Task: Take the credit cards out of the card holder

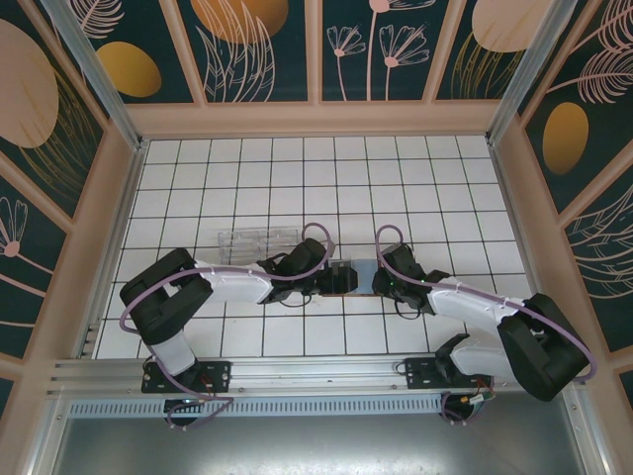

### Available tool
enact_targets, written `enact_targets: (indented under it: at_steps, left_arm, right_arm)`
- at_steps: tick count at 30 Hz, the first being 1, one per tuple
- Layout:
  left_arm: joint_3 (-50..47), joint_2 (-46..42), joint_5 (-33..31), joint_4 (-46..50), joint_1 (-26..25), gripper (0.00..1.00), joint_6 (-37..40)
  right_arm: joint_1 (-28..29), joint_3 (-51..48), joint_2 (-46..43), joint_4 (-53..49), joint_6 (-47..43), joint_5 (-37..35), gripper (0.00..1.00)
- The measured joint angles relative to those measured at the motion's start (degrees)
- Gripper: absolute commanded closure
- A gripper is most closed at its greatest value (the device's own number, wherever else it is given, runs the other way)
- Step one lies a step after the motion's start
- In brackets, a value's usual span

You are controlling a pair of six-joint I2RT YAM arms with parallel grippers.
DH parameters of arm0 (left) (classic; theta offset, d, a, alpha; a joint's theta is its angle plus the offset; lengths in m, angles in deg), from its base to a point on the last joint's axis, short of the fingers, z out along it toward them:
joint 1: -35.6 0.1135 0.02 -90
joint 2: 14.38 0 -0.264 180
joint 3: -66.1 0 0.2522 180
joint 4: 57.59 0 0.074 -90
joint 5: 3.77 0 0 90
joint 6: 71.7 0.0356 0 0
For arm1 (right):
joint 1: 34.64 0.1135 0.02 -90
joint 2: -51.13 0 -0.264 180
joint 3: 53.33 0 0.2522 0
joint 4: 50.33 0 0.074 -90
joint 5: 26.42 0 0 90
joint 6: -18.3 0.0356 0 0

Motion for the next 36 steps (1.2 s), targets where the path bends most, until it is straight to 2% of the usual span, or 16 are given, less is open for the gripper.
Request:
enact_targets:
  at_steps: [3, 4, 11, 15, 18, 25, 30, 36]
  left_arm:
    - [0.0, 0.0, 0.1, -0.2, 0.0, 0.09, 0.0]
    - [0.0, 0.0, 0.2, -0.2, 0.0, 0.02, 0.1]
    - [0.5, 0.7, 0.9, -1.7, 0.0, 0.01, 0.2]
    - [0.5, 0.8, 1.1, -1.8, 0.0, 0.07, 0.3]
    - [0.5, 1.2, 1.0, -1.6, 0.0, 0.16, 0.4]
    - [1.0, 1.3, 0.3, -1.0, -0.1, 0.12, 0.5]
    - [1.0, 1.3, -0.1, -1.0, -0.3, 0.12, 0.7]
    - [1.0, 1.0, -0.5, -0.3, -0.3, 0.12, 0.7]
  right_arm:
    - [0.0, 0.0, 0.0, 0.0, 0.1, 0.0, 0.79]
    - [0.0, 0.0, 0.0, 0.0, 0.1, 0.0, 0.78]
    - [0.0, -0.1, 0.0, 0.1, 0.1, -0.1, 0.79]
    - [0.0, -0.1, 0.0, 0.1, 0.1, -0.2, 0.79]
    - [0.0, -0.1, 0.0, 0.1, 0.1, -0.3, 0.78]
    - [0.0, -0.1, -1.0, -1.2, 0.3, -1.5, 0.76]
    - [-0.1, 0.1, -8.3, -6.6, 1.0, -5.0, 0.72]
    - [-0.5, 2.5, -12.7, -6.8, -0.3, -3.7, 0.78]
